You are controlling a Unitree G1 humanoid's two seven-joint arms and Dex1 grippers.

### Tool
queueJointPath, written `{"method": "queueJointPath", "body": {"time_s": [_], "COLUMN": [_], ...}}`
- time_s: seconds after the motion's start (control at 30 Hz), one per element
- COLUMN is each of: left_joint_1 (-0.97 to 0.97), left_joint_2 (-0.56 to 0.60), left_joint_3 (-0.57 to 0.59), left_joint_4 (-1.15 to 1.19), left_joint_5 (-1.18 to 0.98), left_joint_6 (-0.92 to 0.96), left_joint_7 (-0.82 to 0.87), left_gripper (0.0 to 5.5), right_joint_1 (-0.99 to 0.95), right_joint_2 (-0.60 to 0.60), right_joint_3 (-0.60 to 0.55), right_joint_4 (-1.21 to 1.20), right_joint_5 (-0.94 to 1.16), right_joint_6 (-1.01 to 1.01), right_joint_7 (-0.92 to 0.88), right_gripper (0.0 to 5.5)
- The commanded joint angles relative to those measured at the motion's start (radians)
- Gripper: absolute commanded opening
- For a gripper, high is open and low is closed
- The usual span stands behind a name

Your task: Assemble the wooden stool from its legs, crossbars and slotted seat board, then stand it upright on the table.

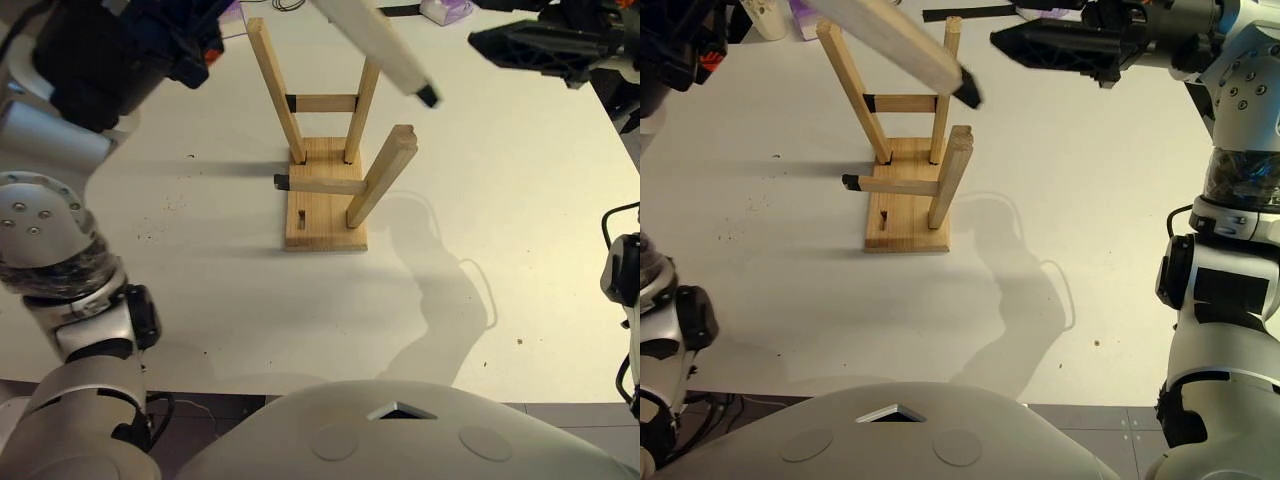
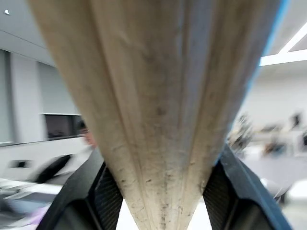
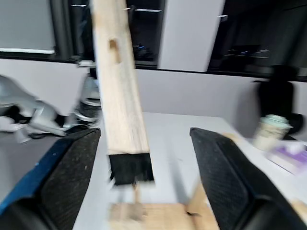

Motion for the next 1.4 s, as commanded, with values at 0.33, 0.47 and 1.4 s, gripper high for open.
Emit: {"method": "queueJointPath", "body": {"time_s": [0.33,0.47,1.4], "left_joint_1": [0.453,0.492,0.709], "left_joint_2": [0.114,-0.031,-0.114], "left_joint_3": [0.165,0.088,-0.189], "left_joint_4": [0.272,0.242,0.172], "left_joint_5": [0.479,0.511,0.716], "left_joint_6": [-0.263,-0.307,-0.416], "left_joint_7": [-0.396,-0.336,-0.384], "left_gripper": [2.05,2.05,2.04], "right_joint_1": [0.104,0.045,-0.108], "right_joint_2": [0.049,0.068,0.11], "right_joint_3": [-0.21,-0.164,-0.109], "right_joint_4": [0.044,0.148,0.455], "right_joint_5": [0.002,-0.044,-0.171], "right_joint_6": [-0.114,-0.164,-0.251], "right_joint_7": [-0.233,-0.224,-0.154], "right_gripper": [3.42,3.42,3.42]}}
